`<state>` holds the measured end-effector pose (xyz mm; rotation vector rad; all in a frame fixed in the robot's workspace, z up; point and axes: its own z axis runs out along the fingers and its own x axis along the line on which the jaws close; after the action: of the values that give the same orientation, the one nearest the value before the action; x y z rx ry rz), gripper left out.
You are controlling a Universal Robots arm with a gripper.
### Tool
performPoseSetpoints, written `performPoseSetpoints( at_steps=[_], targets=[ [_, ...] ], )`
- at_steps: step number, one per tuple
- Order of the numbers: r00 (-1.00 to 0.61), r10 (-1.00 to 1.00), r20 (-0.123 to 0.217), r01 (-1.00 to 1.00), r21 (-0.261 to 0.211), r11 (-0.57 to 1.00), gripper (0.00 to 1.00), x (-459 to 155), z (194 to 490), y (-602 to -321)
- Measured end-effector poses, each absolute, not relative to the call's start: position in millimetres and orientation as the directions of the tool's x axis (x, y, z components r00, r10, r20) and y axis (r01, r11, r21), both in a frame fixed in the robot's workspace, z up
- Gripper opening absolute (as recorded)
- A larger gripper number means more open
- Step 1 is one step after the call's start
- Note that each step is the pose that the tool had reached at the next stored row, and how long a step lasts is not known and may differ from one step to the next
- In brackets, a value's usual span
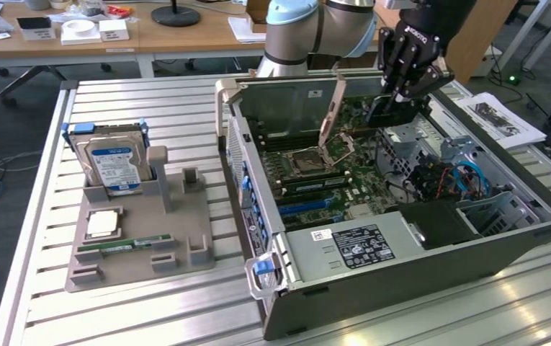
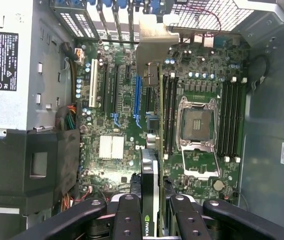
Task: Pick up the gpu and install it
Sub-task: 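Insert the gpu into the slot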
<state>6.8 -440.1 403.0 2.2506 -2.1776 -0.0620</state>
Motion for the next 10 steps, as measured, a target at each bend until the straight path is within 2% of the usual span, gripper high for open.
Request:
performPoseSetpoints(
  at_steps=[10],
  targets=[
    [0.033, -0.999, -0.022, -0.999, 0.033, -0.033, 0.27, 5.7, 390.5, -440.1]
  ],
)
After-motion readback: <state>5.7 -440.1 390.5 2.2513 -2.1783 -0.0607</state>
